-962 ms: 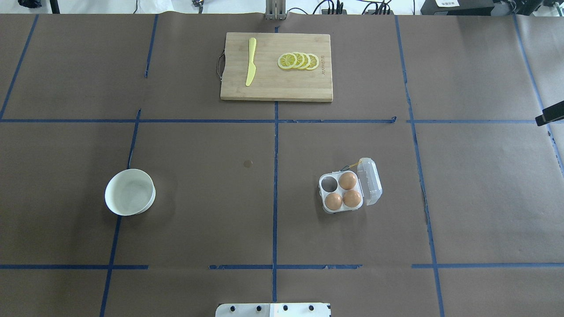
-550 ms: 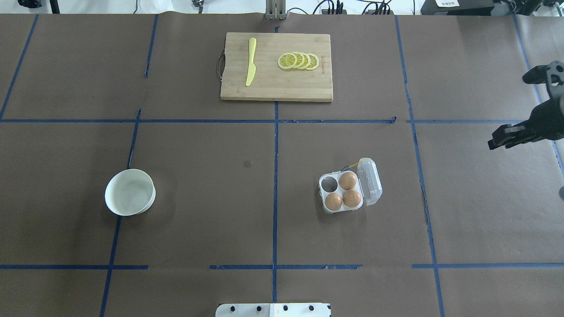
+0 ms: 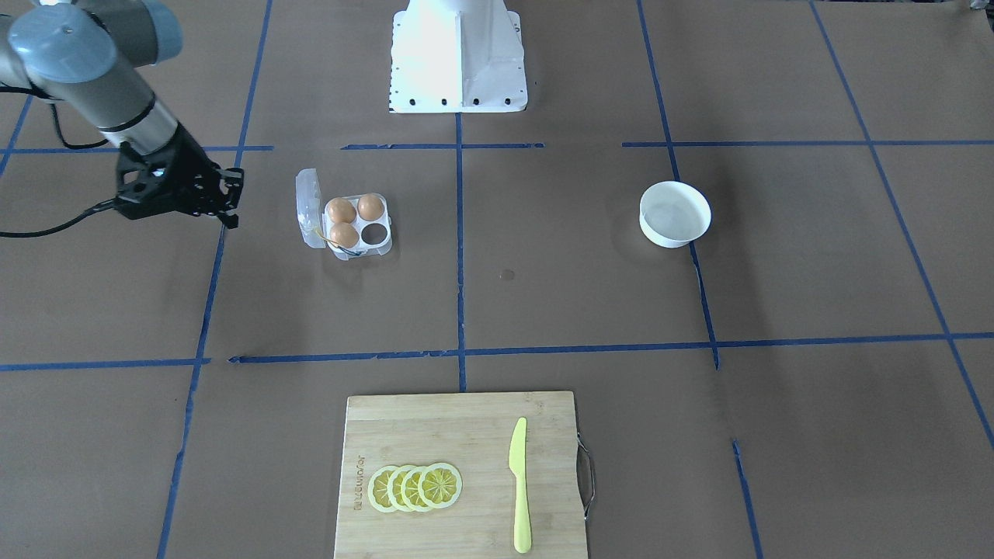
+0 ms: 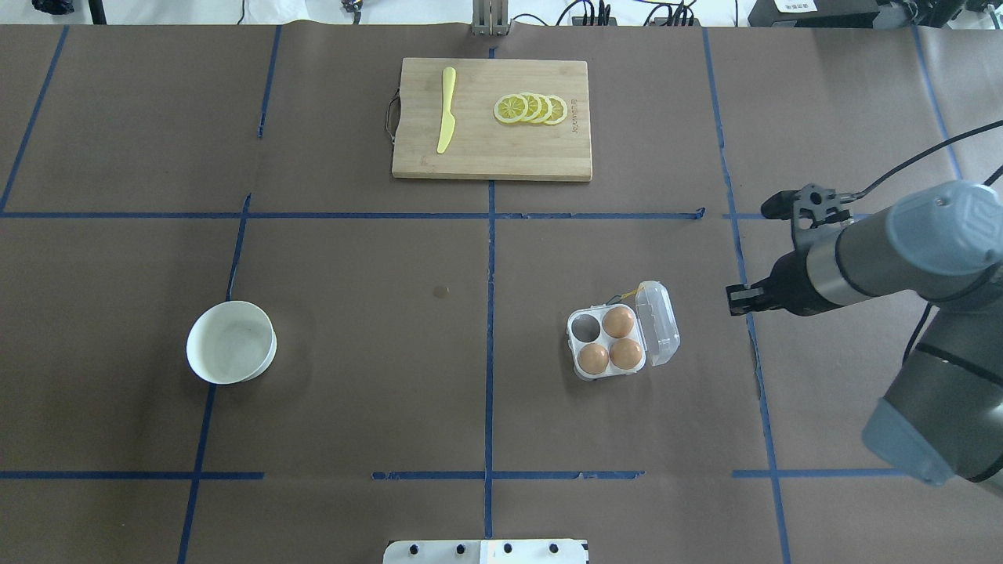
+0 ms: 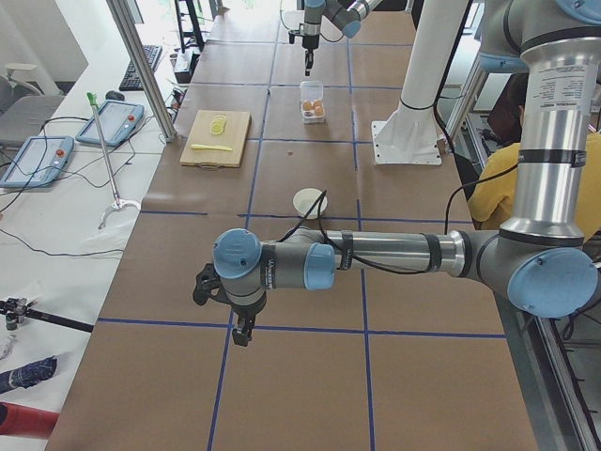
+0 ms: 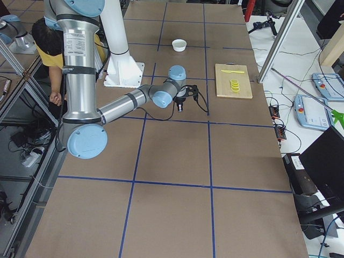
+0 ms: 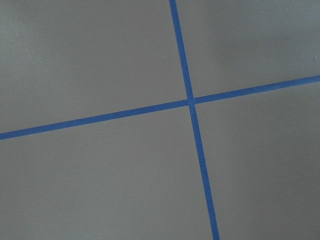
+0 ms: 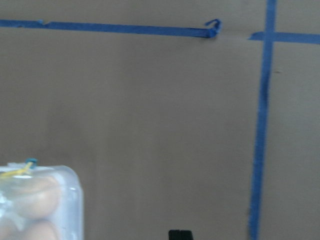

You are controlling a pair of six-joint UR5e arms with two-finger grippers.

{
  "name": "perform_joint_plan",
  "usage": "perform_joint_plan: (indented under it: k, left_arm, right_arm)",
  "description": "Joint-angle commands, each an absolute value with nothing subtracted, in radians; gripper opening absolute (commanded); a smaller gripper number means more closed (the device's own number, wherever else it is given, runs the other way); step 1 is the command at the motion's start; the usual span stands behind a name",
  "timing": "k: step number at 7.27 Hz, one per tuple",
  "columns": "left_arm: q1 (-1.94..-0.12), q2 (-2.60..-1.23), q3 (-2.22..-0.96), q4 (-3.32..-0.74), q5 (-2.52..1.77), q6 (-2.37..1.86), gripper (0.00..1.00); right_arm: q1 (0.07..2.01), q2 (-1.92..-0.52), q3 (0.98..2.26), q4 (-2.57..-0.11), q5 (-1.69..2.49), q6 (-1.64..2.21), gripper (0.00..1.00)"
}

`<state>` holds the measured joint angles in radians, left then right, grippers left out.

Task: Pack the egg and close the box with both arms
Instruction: 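Move the right gripper toward the open carton lid, then push the clear lid down over the eggs with the right gripper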

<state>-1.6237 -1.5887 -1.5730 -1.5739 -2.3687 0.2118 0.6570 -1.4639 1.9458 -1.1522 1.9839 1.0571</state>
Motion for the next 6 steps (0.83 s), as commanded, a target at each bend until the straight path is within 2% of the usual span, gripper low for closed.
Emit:
perform_joint_plan:
  k: [1, 4, 6]
  left_arm:
    - [-1.624, -1.594, -1.574, -1.574, -2.368, 0.212, 1.00]
    - [-1.623, -1.594, -1.574, -1.574, -2.368, 0.212, 1.00]
    - [-1.623, -1.594, -1.574, -1.574, -2.368, 0.212, 1.00]
  right_arm:
    - [0.533, -1.289, 1.905, -1.157, 1.895, 1.210, 0.00]
    - [0.514, -1.258, 1.905, -1.219, 1.848, 1.235, 0.00]
    - [0.573, -1.265, 1.914, -1.340, 1.855, 1.212, 0.00]
